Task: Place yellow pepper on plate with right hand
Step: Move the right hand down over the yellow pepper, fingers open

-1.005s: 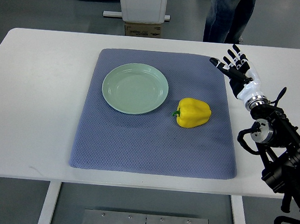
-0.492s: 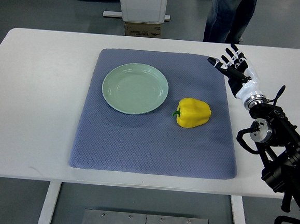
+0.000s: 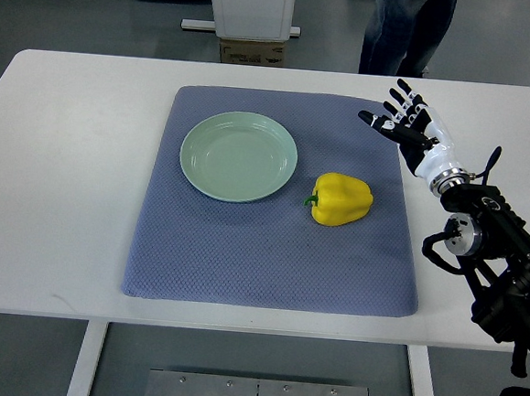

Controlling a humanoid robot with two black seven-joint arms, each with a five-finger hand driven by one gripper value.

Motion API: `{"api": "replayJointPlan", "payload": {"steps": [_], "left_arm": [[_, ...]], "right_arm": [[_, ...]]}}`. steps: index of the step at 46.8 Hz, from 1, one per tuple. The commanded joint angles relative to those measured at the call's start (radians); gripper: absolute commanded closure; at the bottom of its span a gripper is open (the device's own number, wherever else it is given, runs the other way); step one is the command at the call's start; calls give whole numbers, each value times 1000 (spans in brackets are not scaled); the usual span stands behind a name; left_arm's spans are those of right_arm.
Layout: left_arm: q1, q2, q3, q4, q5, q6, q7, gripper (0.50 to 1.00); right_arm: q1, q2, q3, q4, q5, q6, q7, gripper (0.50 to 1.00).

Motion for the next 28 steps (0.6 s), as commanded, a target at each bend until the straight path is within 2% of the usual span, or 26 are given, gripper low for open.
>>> {"api": "replayJointPlan", "payload": {"steps": [1, 16, 28], "left_arm": [[0, 0, 0, -1, 0, 0, 0, 500], [0, 0, 0, -1, 0, 0, 0, 500], [0, 0, 0, 1, 0, 0, 0, 500]], "right_arm": [[3, -31, -41, 36, 0, 4, 0, 502], [38, -143, -185, 136, -18, 79, 1, 505], [104, -247, -391, 138, -103, 120, 118, 505]]}}
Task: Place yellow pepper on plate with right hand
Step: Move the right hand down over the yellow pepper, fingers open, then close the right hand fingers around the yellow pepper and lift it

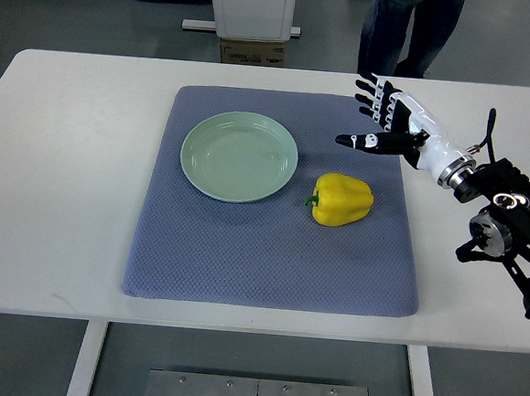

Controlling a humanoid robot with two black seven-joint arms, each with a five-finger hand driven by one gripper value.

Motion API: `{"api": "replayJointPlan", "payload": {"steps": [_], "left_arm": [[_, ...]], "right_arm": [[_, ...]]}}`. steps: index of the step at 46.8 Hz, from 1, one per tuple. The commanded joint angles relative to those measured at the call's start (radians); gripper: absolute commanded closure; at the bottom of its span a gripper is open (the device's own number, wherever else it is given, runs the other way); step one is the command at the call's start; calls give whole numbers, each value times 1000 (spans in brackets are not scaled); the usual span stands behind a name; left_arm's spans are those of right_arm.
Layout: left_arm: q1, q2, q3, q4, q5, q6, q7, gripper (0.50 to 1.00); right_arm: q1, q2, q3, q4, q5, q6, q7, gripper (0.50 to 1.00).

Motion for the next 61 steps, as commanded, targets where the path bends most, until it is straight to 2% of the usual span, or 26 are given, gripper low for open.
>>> {"api": "replayJointPlan", "payload": {"steps": [1, 7, 21, 61], "left_arm": [[0, 0, 0, 0, 0, 0, 0, 500], [0, 0, 0, 0, 0, 0, 0, 500], [0, 0, 0, -1, 0, 0, 0, 500], [0, 0, 0, 0, 0, 0, 0, 500]], "right_arm": [[23, -28, -66, -1, -22, 2, 36, 505], [52, -60, -147, 25, -33, 2, 70, 505], [67, -94, -250, 88, -84, 3, 73, 505], [55, -81, -324, 33, -108, -14, 91, 519]]}}
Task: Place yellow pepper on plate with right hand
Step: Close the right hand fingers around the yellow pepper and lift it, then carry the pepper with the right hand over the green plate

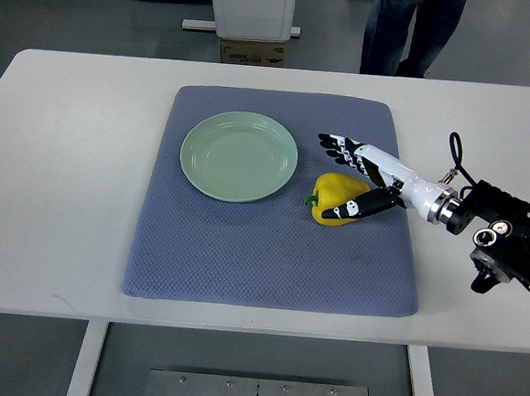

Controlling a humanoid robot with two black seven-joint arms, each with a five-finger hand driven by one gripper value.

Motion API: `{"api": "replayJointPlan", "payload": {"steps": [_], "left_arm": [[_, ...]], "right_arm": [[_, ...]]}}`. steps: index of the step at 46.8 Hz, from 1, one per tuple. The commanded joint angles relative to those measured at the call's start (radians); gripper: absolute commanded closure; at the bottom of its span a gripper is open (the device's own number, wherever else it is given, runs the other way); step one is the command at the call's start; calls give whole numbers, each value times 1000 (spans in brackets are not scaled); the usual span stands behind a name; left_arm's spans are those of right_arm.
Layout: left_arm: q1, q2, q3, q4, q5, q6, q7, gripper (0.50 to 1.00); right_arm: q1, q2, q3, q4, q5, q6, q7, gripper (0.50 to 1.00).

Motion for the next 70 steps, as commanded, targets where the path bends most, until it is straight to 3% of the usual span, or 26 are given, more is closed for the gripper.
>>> {"api": "replayJointPlan", "payload": {"steps": [1, 27, 30, 33, 37, 38, 41, 42, 60, 70], "left_arm": [[0, 0, 0, 0, 0, 0, 0, 500], [0, 0, 0, -1, 0, 0, 0, 500], [0, 0, 0, -1, 0, 0, 0, 500], [0, 0, 0, 0, 0, 0, 0, 500], [0, 0, 0, 0, 0, 0, 0, 500], [0, 0, 0, 0, 0, 0, 0, 500], [0, 0, 0, 0, 0, 0, 0, 500], [0, 0, 0, 0, 0, 0, 0, 500], [0, 0, 0, 0, 0, 0, 0, 500], [0, 0, 0, 0, 0, 0, 0, 500]], "right_arm": [[-1, 4, -5, -10, 0, -1, 1, 521], [-12, 13, -39, -51, -1, -4, 4, 540], [-12, 13, -43, -53, -1, -4, 4, 563], [-12, 13, -49, -59, 0, -4, 4, 603], [-12, 16, -49, -64, 0, -4, 2, 720], [-12, 19, -49, -64, 0, -2, 2, 766], [-12, 20, -49, -67, -1, -4, 1, 970], [-12, 22, -46, -70, 0, -4, 1, 1000], [32, 31, 1, -70, 15, -57, -9, 1000], [112, 111, 55, -77, 18, -60, -82, 1000]]}}
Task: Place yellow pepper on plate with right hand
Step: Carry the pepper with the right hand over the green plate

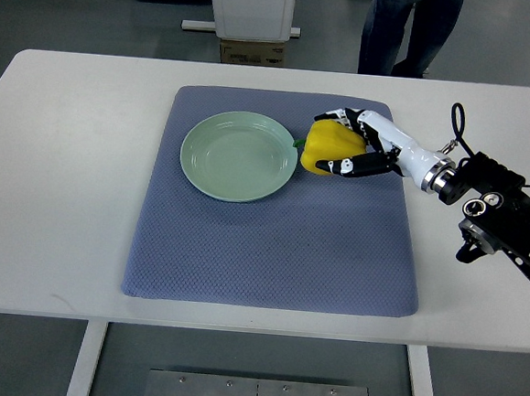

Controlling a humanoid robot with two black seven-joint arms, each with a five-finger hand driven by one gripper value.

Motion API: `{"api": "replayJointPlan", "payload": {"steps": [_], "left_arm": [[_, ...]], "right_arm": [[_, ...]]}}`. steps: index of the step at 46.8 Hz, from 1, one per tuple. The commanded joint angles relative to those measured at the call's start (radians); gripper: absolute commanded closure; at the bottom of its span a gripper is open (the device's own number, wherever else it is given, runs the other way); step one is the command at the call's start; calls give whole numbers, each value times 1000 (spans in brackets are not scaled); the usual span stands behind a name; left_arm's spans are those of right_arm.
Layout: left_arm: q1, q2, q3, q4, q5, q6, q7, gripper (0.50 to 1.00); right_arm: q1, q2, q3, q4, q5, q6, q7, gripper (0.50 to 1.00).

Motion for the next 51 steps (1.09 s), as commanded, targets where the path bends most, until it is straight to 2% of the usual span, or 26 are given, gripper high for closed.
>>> {"api": "replayJointPlan", "payload": {"steps": [1, 9, 21, 35, 51], "left_arm": [[0, 0, 0, 1, 0, 0, 0, 500], [0, 0, 0, -1, 0, 0, 0, 500], [0, 0, 0, -1, 0, 0, 0, 500], [0, 0, 0, -1, 0, 0, 0, 500], [0, 0, 0, -1, 0, 0, 0, 500]], "right_arm": [[28, 41, 8, -3, 0, -6, -28, 1000], [80, 158, 5, -35, -1, -46, -85, 1000], [117, 305, 0, -124, -4, -58, -129, 1000], [123, 305, -14, -179, -15, -70, -154, 1000], [120, 305, -77, -178, -18, -72, -157, 1000]]}}
